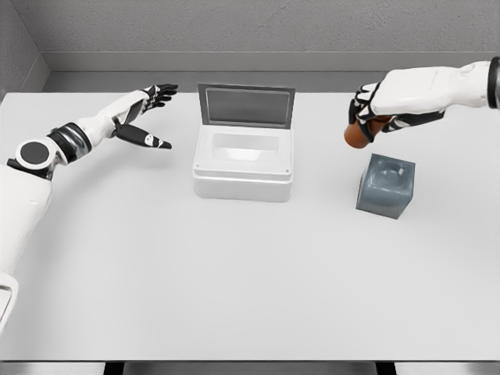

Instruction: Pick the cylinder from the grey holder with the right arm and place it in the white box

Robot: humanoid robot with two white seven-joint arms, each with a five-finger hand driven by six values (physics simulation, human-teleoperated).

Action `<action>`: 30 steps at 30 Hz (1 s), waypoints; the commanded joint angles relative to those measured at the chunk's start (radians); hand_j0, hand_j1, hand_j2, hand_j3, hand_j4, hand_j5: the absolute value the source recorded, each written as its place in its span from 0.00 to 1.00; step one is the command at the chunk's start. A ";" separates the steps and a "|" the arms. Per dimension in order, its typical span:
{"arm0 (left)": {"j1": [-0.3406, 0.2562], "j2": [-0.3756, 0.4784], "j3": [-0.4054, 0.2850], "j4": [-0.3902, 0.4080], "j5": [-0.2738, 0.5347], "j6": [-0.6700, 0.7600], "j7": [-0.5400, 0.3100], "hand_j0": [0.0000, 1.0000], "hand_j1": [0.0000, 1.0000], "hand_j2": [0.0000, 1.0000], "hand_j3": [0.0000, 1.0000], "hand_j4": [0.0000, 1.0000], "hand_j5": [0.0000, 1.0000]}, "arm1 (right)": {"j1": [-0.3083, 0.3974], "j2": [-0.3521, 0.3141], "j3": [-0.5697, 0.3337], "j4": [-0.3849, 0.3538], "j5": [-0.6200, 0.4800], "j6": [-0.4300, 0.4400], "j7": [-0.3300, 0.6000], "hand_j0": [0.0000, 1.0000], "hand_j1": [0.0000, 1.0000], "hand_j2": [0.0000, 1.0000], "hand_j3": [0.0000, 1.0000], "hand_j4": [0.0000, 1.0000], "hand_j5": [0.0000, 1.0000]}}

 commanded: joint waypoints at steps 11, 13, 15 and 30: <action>0.000 -0.001 0.001 0.003 0.007 0.001 0.000 1.00 1.00 1.00 1.00 1.00 1.00 | -0.012 0.142 -0.001 -0.022 -0.005 0.002 -0.001 0.35 0.35 0.35 0.35 0.35 0.35; 0.000 0.003 0.002 0.003 0.007 0.001 0.000 1.00 1.00 1.00 1.00 1.00 1.00 | -0.014 0.141 -0.001 -0.047 -0.002 0.002 0.002 0.35 0.35 0.35 0.35 0.35 0.35; 0.000 0.003 0.002 0.003 0.007 0.001 0.000 1.00 1.00 1.00 1.00 1.00 1.00 | -0.014 0.141 -0.001 -0.054 -0.002 0.002 0.002 0.35 0.35 0.35 0.35 0.35 0.35; 0.000 0.004 0.001 0.003 0.007 0.001 0.000 1.00 1.00 1.00 1.00 1.00 1.00 | -0.011 0.205 0.002 -0.036 0.004 0.002 0.019 0.35 0.35 0.35 0.35 0.35 0.35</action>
